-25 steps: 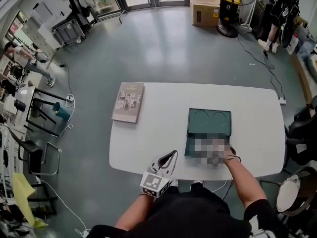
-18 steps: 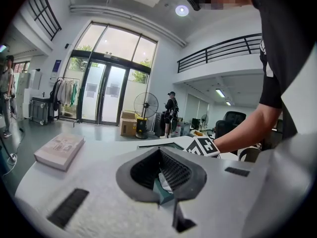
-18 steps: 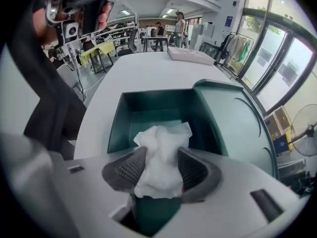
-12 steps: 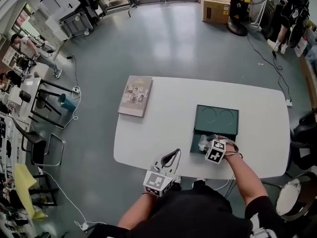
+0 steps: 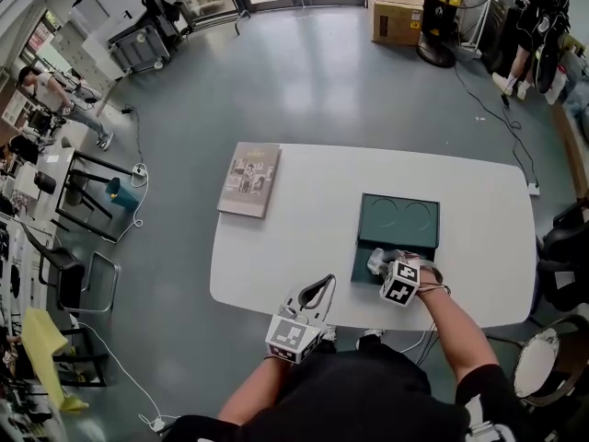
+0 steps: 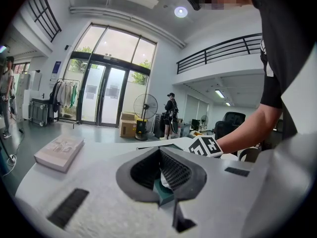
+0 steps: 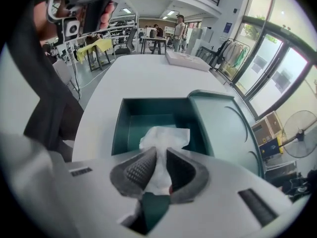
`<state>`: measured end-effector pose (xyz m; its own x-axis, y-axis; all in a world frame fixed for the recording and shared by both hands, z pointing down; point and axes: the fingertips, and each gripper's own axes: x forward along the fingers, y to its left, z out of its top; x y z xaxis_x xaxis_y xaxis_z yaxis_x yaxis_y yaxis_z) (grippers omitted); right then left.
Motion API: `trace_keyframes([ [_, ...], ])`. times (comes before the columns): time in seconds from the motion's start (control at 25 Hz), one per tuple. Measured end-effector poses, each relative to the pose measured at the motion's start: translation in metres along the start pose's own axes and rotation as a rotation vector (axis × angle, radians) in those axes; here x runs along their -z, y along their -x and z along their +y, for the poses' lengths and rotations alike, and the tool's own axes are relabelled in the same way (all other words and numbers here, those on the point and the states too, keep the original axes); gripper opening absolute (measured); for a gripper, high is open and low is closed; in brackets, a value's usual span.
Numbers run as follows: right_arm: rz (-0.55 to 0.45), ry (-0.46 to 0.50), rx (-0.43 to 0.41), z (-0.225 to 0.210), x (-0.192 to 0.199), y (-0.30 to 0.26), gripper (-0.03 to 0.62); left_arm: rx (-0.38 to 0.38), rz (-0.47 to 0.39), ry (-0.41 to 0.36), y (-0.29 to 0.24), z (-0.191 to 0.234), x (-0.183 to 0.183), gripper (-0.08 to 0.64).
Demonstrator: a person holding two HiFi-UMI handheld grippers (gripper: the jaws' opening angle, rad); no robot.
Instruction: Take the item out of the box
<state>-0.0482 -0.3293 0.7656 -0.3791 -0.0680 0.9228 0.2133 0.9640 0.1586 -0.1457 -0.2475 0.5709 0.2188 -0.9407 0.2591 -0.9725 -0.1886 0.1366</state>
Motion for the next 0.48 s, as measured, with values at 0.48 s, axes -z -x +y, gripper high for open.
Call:
trace_keyframes([
  [0.48,-0.190,-0.101,0.233,-0.027,-0.034,0.081,0.063,0.061,-0.035,-0.022,-0.011,-0.011,-0.008,0.008],
])
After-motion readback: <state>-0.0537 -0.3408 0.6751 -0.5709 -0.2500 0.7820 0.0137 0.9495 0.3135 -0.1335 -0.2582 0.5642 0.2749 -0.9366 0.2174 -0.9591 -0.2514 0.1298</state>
